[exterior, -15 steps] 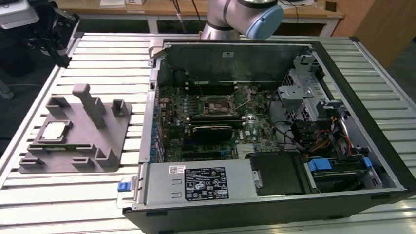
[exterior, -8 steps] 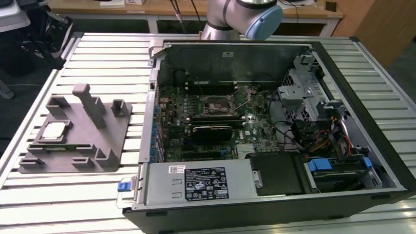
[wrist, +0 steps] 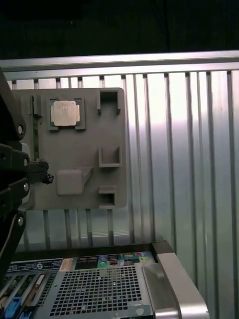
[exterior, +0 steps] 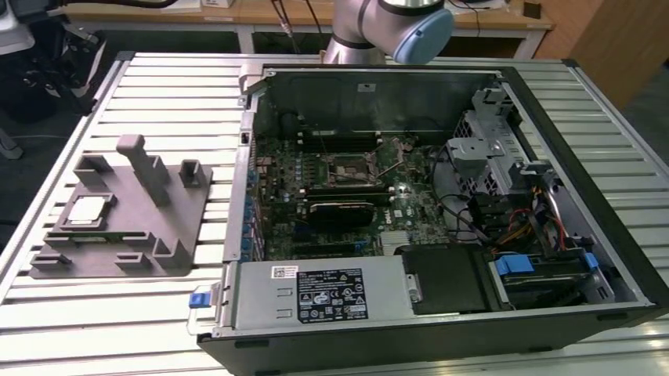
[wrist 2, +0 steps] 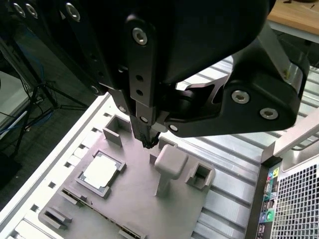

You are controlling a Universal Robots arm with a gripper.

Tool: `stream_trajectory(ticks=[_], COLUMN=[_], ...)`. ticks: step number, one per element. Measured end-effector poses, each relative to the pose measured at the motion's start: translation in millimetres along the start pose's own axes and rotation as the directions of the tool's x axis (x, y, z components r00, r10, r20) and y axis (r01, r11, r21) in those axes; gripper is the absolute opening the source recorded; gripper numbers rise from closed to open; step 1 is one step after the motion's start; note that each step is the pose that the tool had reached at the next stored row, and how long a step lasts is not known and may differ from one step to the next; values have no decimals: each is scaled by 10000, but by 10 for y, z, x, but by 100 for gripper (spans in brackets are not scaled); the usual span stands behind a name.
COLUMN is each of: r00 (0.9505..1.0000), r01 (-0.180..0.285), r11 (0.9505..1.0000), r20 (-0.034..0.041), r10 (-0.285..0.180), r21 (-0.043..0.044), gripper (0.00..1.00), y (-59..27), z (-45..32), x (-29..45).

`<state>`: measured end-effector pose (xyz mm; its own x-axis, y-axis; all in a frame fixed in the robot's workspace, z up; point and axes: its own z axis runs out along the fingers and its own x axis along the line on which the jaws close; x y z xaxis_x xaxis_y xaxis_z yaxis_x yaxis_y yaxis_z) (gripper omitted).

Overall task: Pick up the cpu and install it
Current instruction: 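Reach for the cpu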

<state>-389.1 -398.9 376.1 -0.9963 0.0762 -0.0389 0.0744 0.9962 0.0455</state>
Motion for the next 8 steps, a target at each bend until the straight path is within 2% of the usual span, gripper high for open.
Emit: stream_trajectory(ticks=[8], r00=[10000], r01=[-1], r11=[10000], r20=[0], r10=[1], r21=[1], gripper=[11], y=[-15], z=[83], x=[156])
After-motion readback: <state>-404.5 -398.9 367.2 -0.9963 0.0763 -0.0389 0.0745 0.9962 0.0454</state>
